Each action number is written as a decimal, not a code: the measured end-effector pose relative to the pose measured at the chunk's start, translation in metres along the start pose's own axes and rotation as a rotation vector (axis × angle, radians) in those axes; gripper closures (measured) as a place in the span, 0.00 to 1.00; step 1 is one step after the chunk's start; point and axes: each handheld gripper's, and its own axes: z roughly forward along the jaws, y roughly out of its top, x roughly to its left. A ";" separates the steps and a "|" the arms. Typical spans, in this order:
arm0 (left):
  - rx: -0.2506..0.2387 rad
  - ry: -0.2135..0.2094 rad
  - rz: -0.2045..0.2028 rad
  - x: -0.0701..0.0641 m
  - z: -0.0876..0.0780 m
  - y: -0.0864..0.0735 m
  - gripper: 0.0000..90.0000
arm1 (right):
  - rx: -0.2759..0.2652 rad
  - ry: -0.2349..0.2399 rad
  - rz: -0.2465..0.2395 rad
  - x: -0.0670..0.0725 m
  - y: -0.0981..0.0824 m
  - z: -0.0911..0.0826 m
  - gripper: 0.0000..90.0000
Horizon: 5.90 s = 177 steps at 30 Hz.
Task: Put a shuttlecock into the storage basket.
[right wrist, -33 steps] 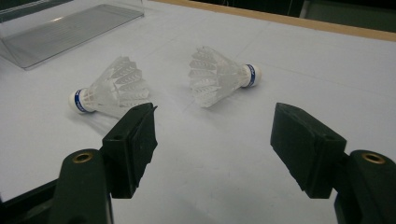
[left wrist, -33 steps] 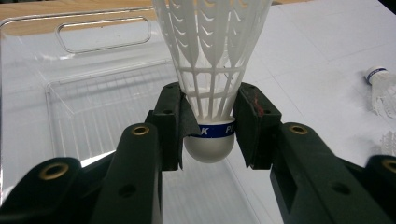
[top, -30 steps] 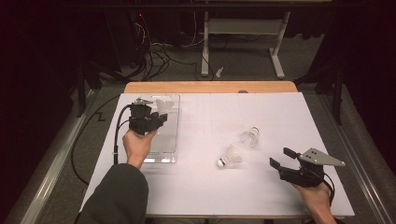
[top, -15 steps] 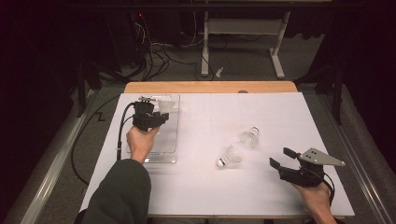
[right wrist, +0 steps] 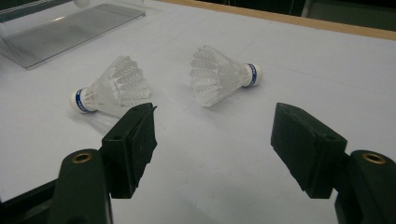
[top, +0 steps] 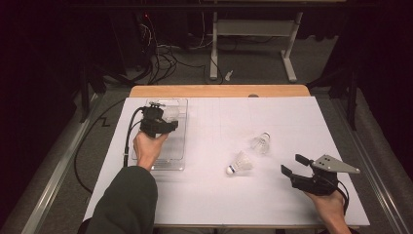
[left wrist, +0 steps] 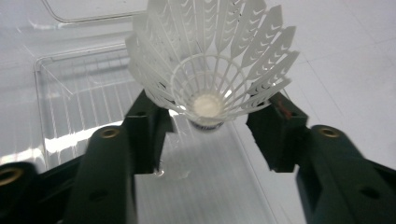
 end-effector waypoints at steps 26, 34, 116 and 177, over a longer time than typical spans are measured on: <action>-0.148 -0.030 0.054 -0.016 -0.031 -0.014 0.36 | -0.002 -0.001 0.000 0.000 0.000 0.000 0.35; -0.192 -0.031 0.055 -0.017 -0.040 -0.025 0.36 | -0.002 -0.002 0.001 0.000 0.000 -0.001 0.35; -0.288 -0.113 0.128 -0.036 -0.072 -0.096 0.35 | -0.015 -0.005 0.009 -0.001 0.000 -0.001 0.34; -0.223 -0.270 0.213 -0.086 -0.040 -0.082 0.38 | -0.024 -0.001 0.006 0.000 0.000 -0.004 0.34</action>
